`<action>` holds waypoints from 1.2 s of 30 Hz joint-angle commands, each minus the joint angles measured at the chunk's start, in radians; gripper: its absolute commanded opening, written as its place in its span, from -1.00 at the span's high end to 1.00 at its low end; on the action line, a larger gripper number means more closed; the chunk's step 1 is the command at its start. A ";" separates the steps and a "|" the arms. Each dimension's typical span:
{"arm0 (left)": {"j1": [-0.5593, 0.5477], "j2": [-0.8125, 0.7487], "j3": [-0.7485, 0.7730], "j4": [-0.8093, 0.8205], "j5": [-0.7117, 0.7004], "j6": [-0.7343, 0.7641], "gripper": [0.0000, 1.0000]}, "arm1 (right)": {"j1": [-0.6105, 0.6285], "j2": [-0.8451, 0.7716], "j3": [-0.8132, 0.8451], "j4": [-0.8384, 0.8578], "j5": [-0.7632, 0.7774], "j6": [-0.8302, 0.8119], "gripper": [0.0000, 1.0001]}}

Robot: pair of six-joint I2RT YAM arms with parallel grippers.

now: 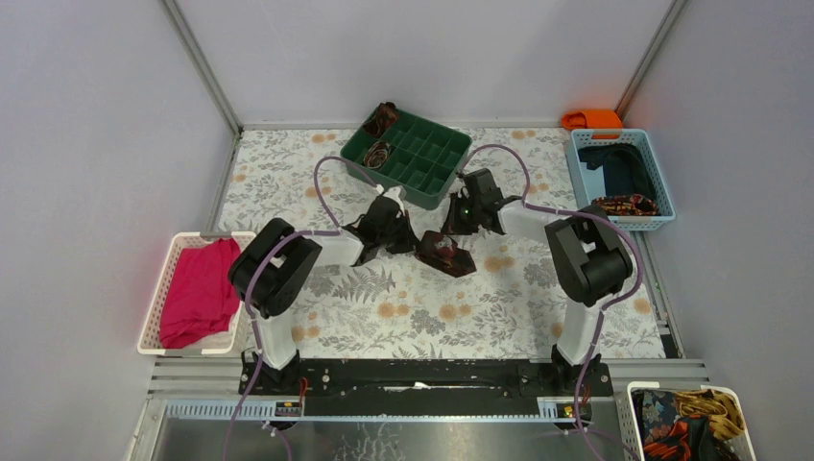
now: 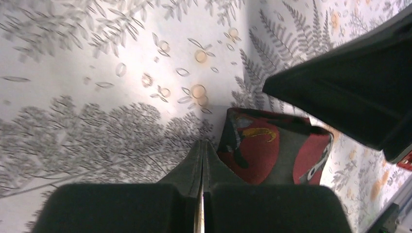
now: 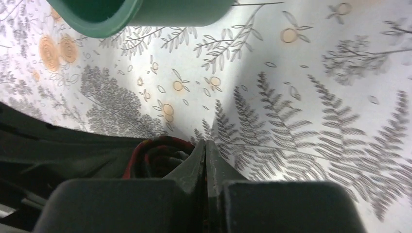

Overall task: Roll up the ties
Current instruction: Roll the tie at the center of the board.

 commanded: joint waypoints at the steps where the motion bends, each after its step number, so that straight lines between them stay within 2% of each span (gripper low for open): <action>1: -0.033 -0.007 -0.043 -0.065 -0.019 -0.018 1.00 | 0.008 -0.108 0.023 -0.079 0.123 -0.045 0.96; 7: -0.090 -0.089 -0.096 -0.103 -0.057 -0.025 1.00 | 0.008 -0.325 -0.045 -0.189 0.307 -0.051 0.94; 12: -0.155 -0.134 -0.136 -0.098 -0.054 -0.054 1.00 | 0.014 -0.464 -0.131 -0.302 0.297 -0.053 0.93; 15: -0.173 -0.177 -0.133 -0.172 -0.147 -0.074 1.00 | 0.026 -0.528 -0.223 -0.316 0.258 -0.032 0.94; 18: -0.171 -0.201 -0.101 -0.255 -0.297 -0.057 1.00 | 0.055 -0.559 -0.315 -0.288 0.221 0.005 0.97; 21: -0.169 -0.180 -0.040 -0.318 -0.335 -0.049 1.00 | 0.073 -0.555 -0.383 -0.225 0.199 0.048 1.00; 25: -0.167 -0.148 -0.031 -0.288 -0.312 -0.073 1.00 | 0.075 -0.506 -0.405 -0.194 0.220 0.060 1.00; 36: -0.162 -0.114 -0.047 -0.213 -0.292 -0.087 1.00 | 0.060 -0.302 -0.323 -0.157 0.271 0.054 1.00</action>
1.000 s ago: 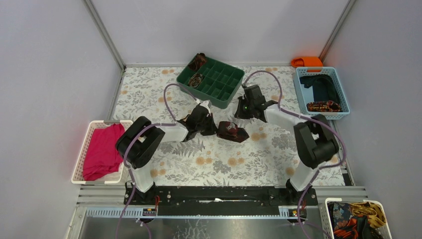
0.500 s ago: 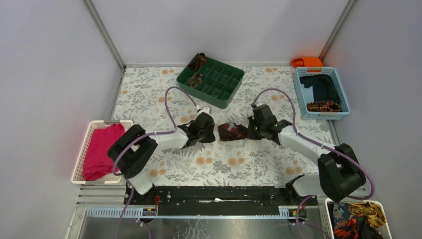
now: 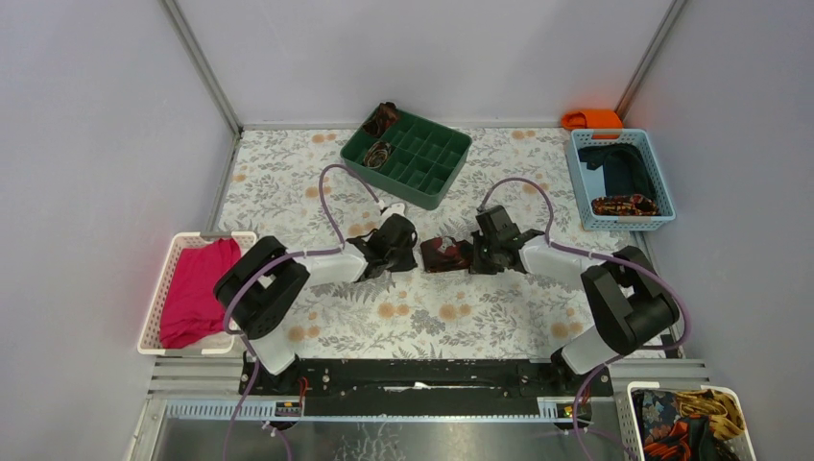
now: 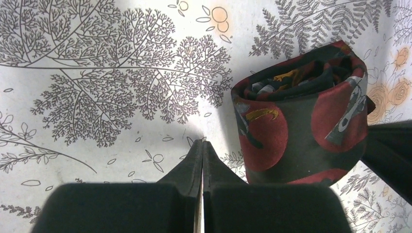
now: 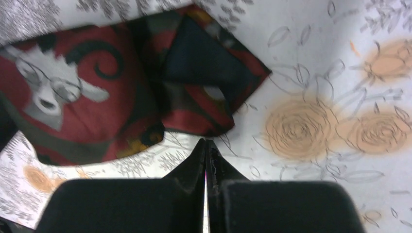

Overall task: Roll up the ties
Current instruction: Roll the tie at the center of the board.

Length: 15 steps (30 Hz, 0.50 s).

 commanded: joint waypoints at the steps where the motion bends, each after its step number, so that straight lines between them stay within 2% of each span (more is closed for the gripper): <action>1: 0.012 0.031 -0.001 0.037 -0.017 -0.004 1.00 | -0.016 0.085 0.055 0.029 0.035 0.002 1.00; 8: 0.033 0.066 -0.009 0.077 0.018 -0.008 1.00 | -0.044 0.129 0.141 -0.014 0.120 -0.024 1.00; 15: 0.050 0.096 -0.007 0.115 0.049 -0.037 1.00 | -0.043 -0.039 0.164 -0.073 0.180 -0.059 0.90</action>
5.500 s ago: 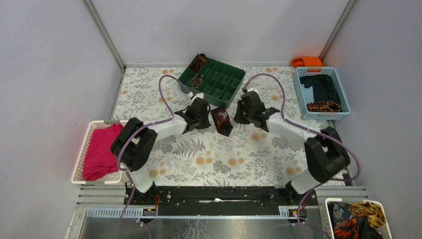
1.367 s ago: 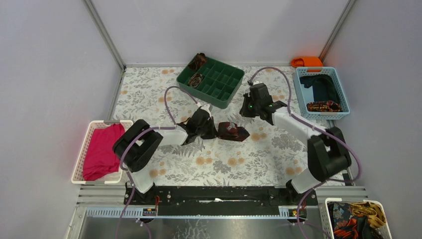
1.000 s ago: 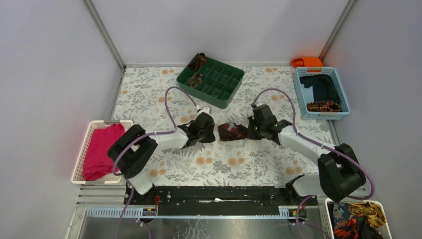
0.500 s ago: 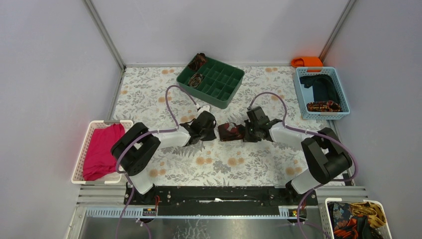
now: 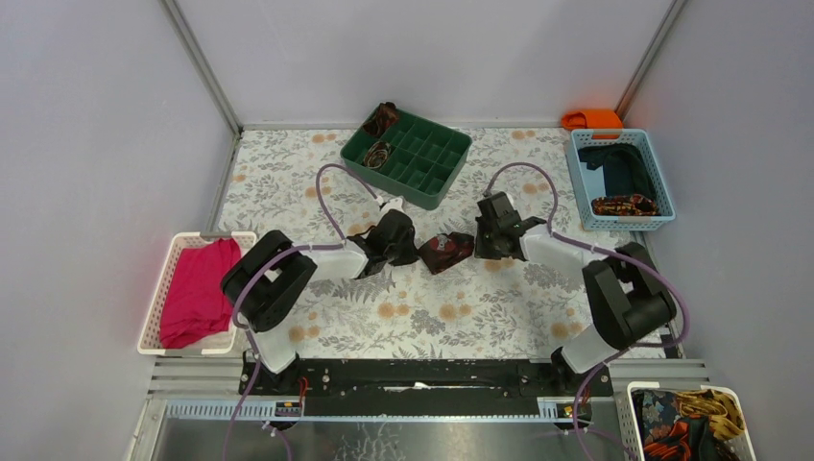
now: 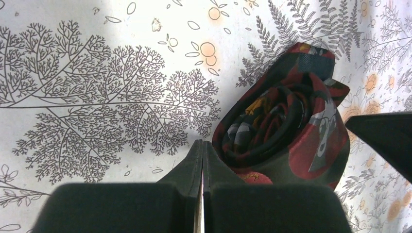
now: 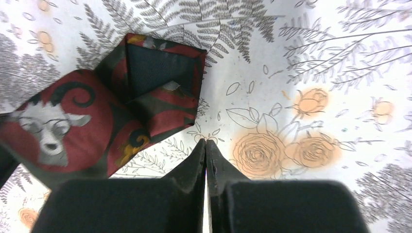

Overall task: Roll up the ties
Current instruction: Roll the tie at the center of the board.

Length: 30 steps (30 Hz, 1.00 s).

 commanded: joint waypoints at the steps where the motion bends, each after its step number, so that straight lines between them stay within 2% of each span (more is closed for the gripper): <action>1: 0.011 0.047 -0.013 0.007 0.017 -0.023 1.00 | -0.004 -0.134 0.057 -0.051 0.055 -0.043 0.90; 4: 0.011 0.052 -0.016 0.020 0.019 -0.036 1.00 | -0.002 -0.143 0.112 -0.061 -0.005 -0.057 0.91; 13: 0.011 0.059 -0.004 0.021 0.028 -0.056 1.00 | 0.026 -0.004 0.254 -0.081 -0.106 -0.079 0.83; 30: 0.011 0.035 0.021 0.018 0.034 -0.048 1.00 | 0.046 0.103 0.239 -0.051 -0.161 -0.073 0.86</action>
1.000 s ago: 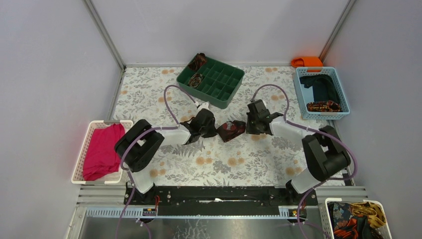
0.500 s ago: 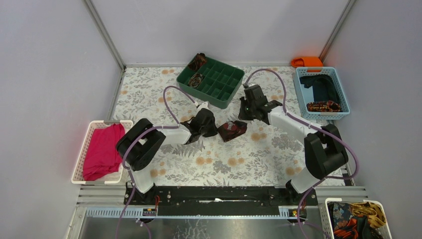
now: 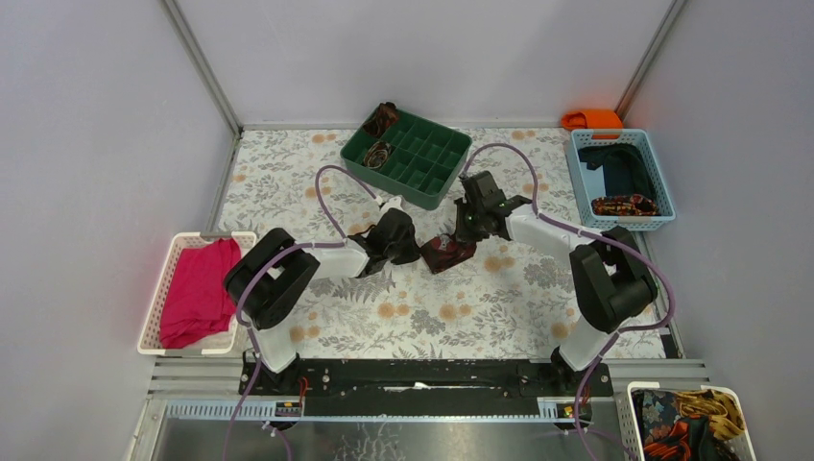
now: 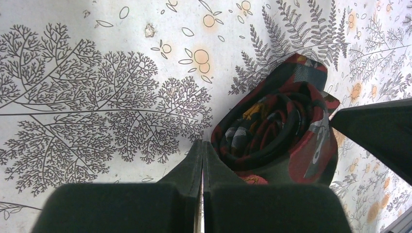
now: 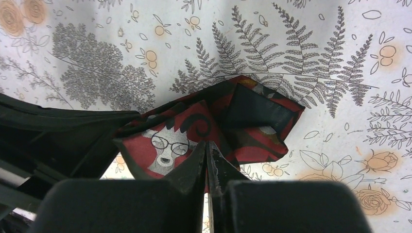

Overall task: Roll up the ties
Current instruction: Roll the tie at the center of the board.

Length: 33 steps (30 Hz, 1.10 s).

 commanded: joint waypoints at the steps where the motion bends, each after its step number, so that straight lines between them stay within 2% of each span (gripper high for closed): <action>1: 0.005 0.010 0.015 -0.025 0.007 0.008 1.00 | 0.010 0.031 0.007 0.020 -0.013 -0.009 0.86; 17: 0.003 -0.024 0.044 0.002 0.050 0.010 1.00 | 0.015 0.088 -0.016 0.061 -0.050 0.006 0.86; 33: 0.000 -0.107 0.096 -0.034 0.074 0.031 1.00 | 0.088 0.138 -0.005 0.094 -0.096 0.056 0.86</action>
